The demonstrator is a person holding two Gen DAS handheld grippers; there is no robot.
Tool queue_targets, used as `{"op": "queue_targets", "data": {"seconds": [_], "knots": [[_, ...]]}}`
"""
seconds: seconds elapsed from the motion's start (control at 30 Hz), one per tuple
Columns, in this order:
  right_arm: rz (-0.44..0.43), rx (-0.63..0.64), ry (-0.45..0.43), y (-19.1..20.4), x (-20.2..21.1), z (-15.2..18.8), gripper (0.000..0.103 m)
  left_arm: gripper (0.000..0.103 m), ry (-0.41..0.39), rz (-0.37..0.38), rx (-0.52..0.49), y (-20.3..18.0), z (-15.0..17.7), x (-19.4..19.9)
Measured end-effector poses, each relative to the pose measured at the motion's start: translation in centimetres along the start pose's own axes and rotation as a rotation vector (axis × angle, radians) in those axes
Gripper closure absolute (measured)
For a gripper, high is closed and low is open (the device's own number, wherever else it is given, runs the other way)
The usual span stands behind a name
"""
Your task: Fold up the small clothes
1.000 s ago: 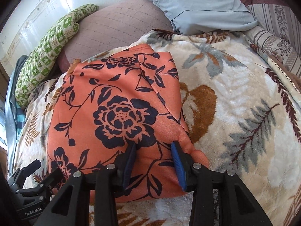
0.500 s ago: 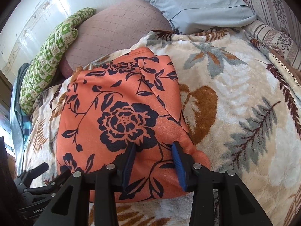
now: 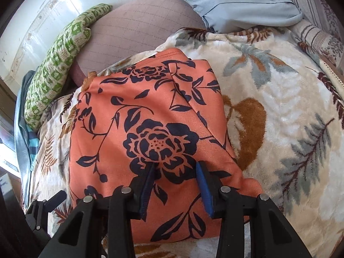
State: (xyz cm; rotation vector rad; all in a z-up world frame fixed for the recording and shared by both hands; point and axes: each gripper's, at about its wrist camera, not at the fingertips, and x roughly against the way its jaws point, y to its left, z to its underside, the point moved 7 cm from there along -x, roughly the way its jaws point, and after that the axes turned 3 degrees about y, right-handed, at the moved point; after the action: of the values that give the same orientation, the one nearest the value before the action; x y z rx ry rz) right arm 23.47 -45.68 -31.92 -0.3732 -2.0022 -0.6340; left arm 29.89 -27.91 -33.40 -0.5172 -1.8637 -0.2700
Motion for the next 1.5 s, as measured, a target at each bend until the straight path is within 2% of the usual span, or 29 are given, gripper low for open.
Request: {"op": "queue_targets", "data": {"seconds": [0.07,0.2,0.3,0.4,0.57,0.73,0.83,0.93,1.07,1.2,1.27,1.4,1.5], "knots": [[0.015,0.018,0.004,0.2,-0.1,0.0,0.058,0.000,0.015,0.036,0.049,0.7,-0.2,0.3],[0.029,0.005,0.004,0.5,-0.2,-0.1,0.052,0.000,-0.006,-0.011,0.017,0.6,-0.6,1.3],[0.043,0.001,-0.006,0.5,-0.2,0.1,0.052,0.000,0.053,-0.004,0.008,0.2,0.2,-0.3],[0.036,0.007,-0.026,0.4,-0.2,0.1,0.052,0.000,-0.010,-0.041,-0.022,-0.4,0.5,-0.4],[0.043,0.058,-0.049,0.5,0.4,0.6,0.052,0.000,-0.025,-0.065,-0.002,-1.1,1.2,-0.3],[-0.013,0.050,-0.058,-0.2,1.0,1.4,0.053,0.000,-0.068,-0.087,0.005,-1.2,2.3,0.0],[-0.038,0.050,-0.066,-0.5,1.1,1.6,0.054,0.000,-0.100,-0.087,0.025,-1.2,4.0,0.8],[-0.022,0.081,-0.086,-0.4,1.0,1.5,0.054,0.000,-0.132,-0.051,0.077,-0.6,5.7,1.6],[-0.038,0.063,-0.090,-0.3,1.4,1.3,0.054,0.000,-0.135,-0.076,0.056,-0.7,8.7,3.5],[-0.071,-0.005,-0.083,-0.6,2.3,0.9,0.054,0.000,-0.226,-0.018,0.125,0.5,10.0,7.0],[-0.075,-0.029,-0.092,-0.7,3.1,0.9,0.054,0.000,-0.266,-0.029,0.155,1.5,10.8,8.5],[-0.108,-0.037,-0.177,-0.5,5.4,0.6,0.054,0.000,-0.288,-0.017,0.250,5.2,11.0,9.6],[-0.186,-0.062,-0.210,-0.4,6.4,-0.1,0.054,0.000,-0.291,-0.033,0.306,7.3,10.5,10.7]]}}
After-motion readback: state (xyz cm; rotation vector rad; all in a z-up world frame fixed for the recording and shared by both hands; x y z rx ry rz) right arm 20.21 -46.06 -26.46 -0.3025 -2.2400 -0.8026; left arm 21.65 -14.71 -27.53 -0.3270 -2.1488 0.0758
